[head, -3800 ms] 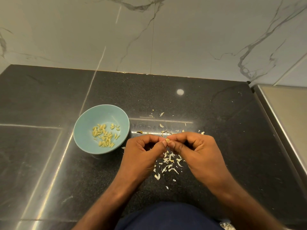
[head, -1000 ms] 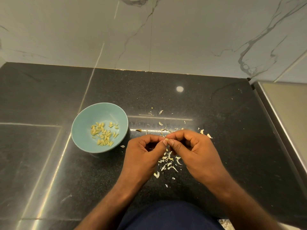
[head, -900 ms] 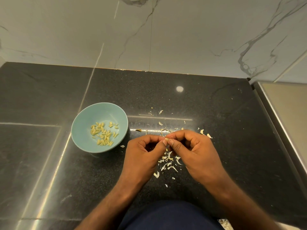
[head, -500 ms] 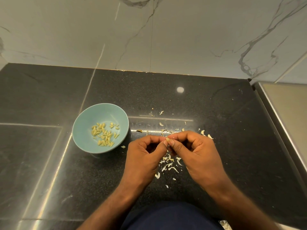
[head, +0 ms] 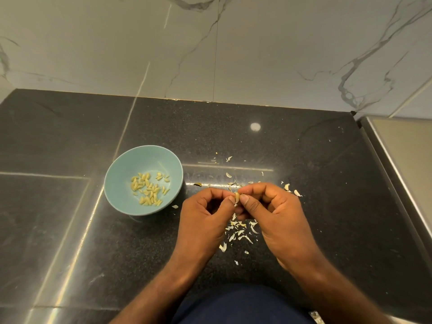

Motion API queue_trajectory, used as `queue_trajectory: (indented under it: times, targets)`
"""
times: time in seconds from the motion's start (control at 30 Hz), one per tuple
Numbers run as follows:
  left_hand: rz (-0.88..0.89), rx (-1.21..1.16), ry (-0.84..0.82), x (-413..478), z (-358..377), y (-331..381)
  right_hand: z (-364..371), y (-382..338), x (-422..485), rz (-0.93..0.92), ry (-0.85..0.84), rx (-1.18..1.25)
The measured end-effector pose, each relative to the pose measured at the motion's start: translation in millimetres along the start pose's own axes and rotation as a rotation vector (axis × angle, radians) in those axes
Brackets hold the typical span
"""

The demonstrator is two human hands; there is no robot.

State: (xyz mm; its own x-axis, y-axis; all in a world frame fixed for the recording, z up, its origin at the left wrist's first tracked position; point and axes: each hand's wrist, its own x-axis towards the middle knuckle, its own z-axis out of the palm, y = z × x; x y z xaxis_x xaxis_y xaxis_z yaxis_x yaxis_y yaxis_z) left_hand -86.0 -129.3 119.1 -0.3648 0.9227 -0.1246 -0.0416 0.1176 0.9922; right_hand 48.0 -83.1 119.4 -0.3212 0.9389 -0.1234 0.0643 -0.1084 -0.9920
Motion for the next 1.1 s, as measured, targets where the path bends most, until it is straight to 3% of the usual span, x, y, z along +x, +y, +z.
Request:
queue_trajectory:
  times: [0.47,0.7,0.87,1.1]
  targets:
    - [-0.001,0.020,-0.099,5,-5,-8,-9,-6,3,-0.042,-0.002,-0.168]
    - [-0.125,-0.238,-0.147,8,-2,-12,-11,-5,4,-0.021,-0.031,-0.122]
    - [-0.074,-0.170,-0.150,10,-3,-14,-10,-7,4,-0.046,-0.034,-0.143]
    - [-0.072,-0.138,-0.145,9,-4,-15,-8,-8,-1,-0.254,-0.031,-0.395]
